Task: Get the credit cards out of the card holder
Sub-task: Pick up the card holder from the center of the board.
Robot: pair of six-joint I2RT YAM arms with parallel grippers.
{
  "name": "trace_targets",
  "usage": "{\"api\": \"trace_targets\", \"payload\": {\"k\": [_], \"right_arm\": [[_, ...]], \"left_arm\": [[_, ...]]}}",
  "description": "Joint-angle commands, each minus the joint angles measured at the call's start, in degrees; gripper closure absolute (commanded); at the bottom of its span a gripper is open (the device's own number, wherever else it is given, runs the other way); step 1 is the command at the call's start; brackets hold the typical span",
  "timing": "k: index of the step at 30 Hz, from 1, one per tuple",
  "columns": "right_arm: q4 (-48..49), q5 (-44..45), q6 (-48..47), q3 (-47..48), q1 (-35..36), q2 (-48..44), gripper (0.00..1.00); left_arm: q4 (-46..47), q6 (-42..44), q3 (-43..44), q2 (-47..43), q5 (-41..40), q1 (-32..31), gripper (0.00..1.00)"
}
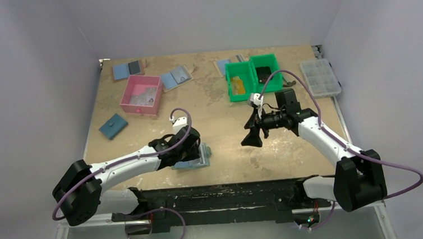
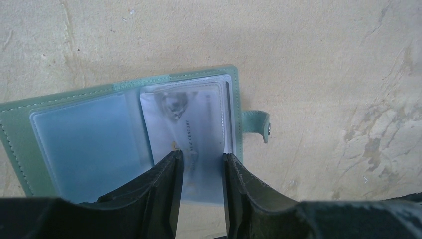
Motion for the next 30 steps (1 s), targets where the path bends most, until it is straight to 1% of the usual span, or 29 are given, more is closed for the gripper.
{"api": "trace_targets", "payload": {"k": [1,7,11,15,18,20,22,26,30], "right_arm": [[0.09,-0.98,0.49,2.04,0.46,-0.09,0.08],[0.09,-0.98,0.53,2.07,0.50,-0.09,0.08],[0.09,-1.31,0.63,1.96,1.02,0.36,0.08],[0.22,-1.51,0.76,2.03,3.31,1.91,0.08],[0.91,-3.90,1.02,2.13,5.86,3.71,0.08],[3.04,-5.39,2.21,1.99,8.39,4.87,0.10],[7.38,-4.51,6.60,2.06,12.32,6.12,0.12],[20.36,0.75,18.49,2.41,19.60,9.55,0.13],[30.35,5.44,29.85,3.30,22.38,13.72,0.15]], "left_arm": [[2.98,0.94,-1.70,-4.02,1.30,1.43,0.64],[3.29,0.73,-3.80,-6.03,2.40,3.24,0.66],[7.05,0.91,-6.19,-7.46,5.41,4.51,0.69],[11.76,0.71,-8.11,-8.38,8.44,5.23,0.70],[13.42,0.59,-8.81,-8.33,9.55,5.50,0.70],[14.34,0.39,-9.23,-8.03,10.27,5.64,0.70],[15.32,0.09,-9.67,-7.69,10.68,5.80,0.70],[16.83,-0.72,-10.08,-6.60,10.95,6.08,0.71],[20.53,-3.05,-11.80,-6.32,11.20,6.11,0.71]]}}
